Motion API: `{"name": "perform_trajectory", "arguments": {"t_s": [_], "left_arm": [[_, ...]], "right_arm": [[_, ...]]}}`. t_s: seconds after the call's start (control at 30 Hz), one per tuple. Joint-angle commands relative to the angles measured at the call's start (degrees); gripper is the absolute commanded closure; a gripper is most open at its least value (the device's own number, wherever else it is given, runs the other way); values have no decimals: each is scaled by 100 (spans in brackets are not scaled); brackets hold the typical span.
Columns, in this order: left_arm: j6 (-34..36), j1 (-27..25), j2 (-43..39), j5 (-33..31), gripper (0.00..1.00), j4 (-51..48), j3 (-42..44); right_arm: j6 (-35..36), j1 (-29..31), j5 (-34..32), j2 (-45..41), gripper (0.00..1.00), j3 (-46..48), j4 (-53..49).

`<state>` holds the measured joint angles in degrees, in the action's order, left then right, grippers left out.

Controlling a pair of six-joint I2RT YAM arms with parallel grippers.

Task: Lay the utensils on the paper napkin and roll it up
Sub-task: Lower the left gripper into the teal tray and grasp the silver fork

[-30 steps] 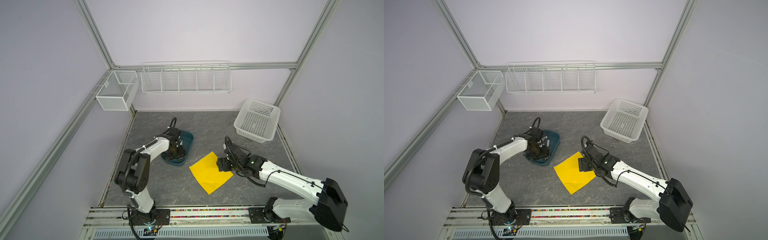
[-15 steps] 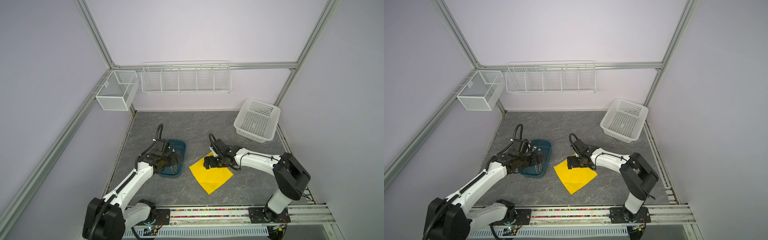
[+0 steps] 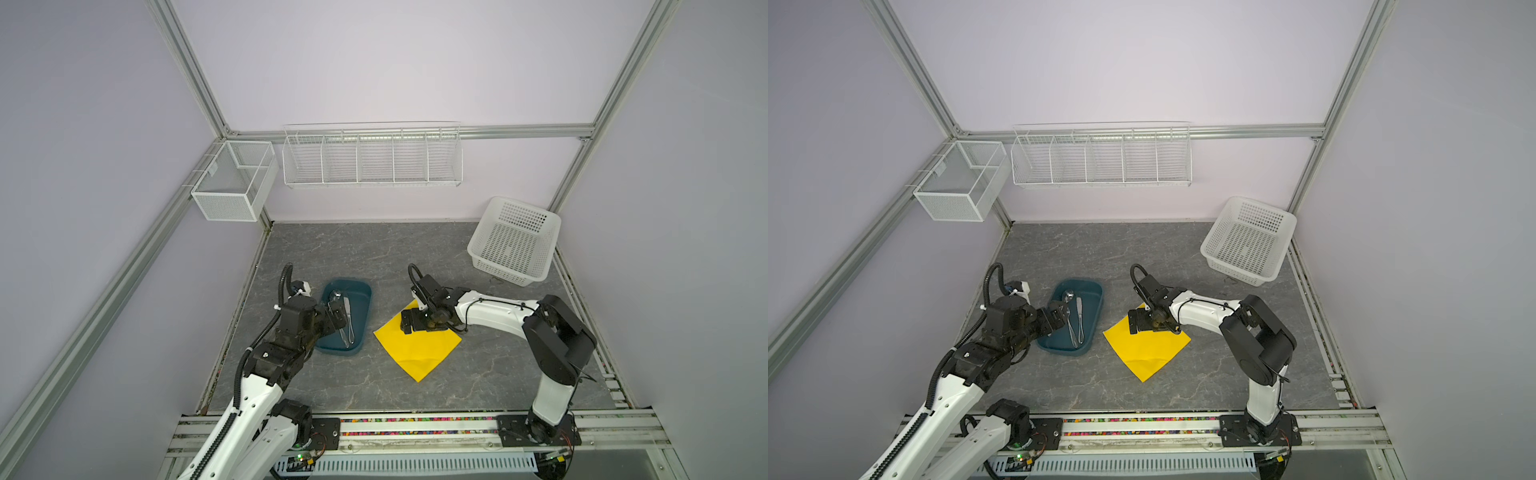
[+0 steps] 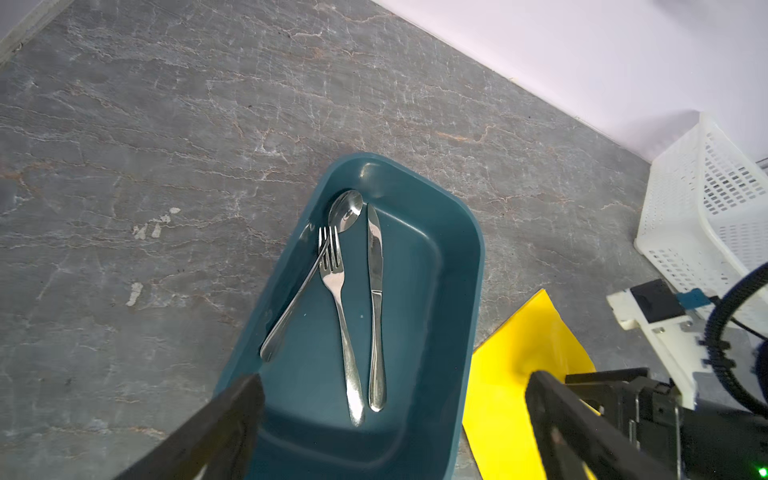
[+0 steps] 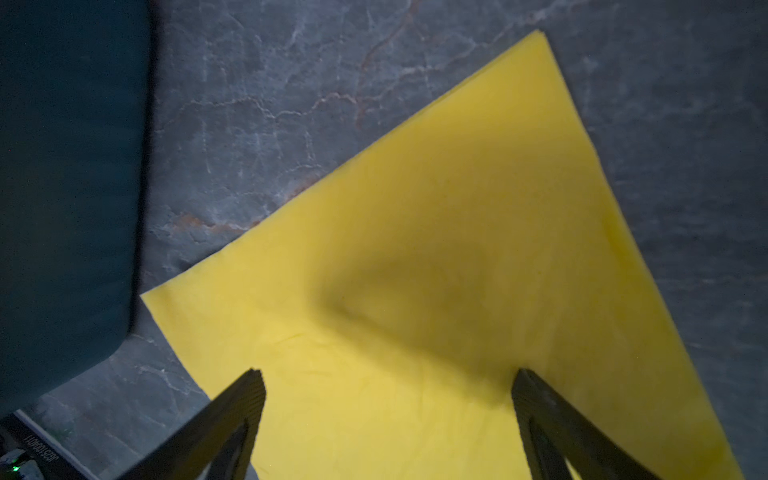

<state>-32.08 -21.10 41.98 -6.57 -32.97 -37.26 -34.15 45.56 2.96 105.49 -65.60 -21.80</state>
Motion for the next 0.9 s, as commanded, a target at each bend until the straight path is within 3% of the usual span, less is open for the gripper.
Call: {"name": "perform_trajectory", "arguments": {"t_s": [0.0,0.1,0.23,0.37,0.5,0.63,0.73,0.8,0.87], "left_arm": [[40,32,284,-6,0,-7,-35],[-21,38,621,-12,1,3,-112],[-13,36,985,53,3,34,-254],[227,39,1380,295,7,243,-283],[283,105,2089,174,18,-129,-644],[248,165,2816,-280,29,-419,-891],[246,288,3340,-54,42,-525,-1105],[261,300,3662,83,44,-627,-1298],[250,300,4036,171,47,-745,-1503]], "right_arm": [[317,-56,-502,445,4,-9,-537],[304,-54,-783,544,3,-150,-862],[252,-50,-683,299,4,121,-642],[797,-65,-381,-20,6,-256,-665],[928,-57,-652,-655,11,-627,-829],[1255,108,-956,-1716,11,-214,-55],[1214,116,-1569,-2353,11,-35,99],[1400,14,-1987,-2651,11,37,29],[1614,-213,-1699,-2855,11,48,0]]}}
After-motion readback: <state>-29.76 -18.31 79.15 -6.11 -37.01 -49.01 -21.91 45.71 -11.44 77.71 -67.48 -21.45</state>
